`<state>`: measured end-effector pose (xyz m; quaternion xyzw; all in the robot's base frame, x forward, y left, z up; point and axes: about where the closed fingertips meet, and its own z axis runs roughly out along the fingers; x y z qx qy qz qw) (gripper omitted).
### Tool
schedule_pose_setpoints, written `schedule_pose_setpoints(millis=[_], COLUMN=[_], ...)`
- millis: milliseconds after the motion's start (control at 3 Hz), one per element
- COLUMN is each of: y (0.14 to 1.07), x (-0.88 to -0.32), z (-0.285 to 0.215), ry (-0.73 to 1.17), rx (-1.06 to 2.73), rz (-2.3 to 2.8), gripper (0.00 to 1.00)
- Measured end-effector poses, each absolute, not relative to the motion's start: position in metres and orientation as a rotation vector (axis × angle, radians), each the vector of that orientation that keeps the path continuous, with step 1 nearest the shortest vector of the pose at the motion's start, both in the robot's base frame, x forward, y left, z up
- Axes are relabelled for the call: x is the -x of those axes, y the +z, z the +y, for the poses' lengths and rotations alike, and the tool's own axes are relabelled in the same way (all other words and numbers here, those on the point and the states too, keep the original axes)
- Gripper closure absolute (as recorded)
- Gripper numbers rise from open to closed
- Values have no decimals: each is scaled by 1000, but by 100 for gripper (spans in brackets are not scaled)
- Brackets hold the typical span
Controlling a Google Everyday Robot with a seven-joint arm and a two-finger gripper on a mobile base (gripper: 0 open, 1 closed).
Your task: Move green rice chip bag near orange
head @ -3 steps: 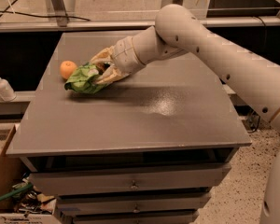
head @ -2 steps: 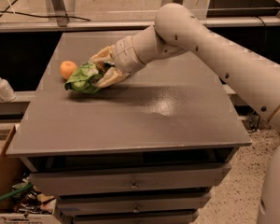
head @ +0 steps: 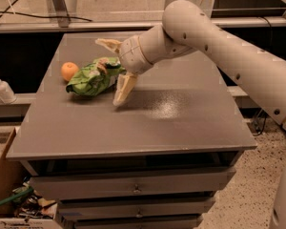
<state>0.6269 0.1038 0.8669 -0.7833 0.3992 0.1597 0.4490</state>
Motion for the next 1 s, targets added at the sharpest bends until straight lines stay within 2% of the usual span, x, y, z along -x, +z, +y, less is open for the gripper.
schedule_pose_setpoints(millis=[333,667,1000], y=[875,889,890], x=[-621,-612,-611], z=[77,29,23], ry=[373,321,315], rx=[1901,1820,1814], rz=[1059,1190,1201], gripper=[0,0,0])
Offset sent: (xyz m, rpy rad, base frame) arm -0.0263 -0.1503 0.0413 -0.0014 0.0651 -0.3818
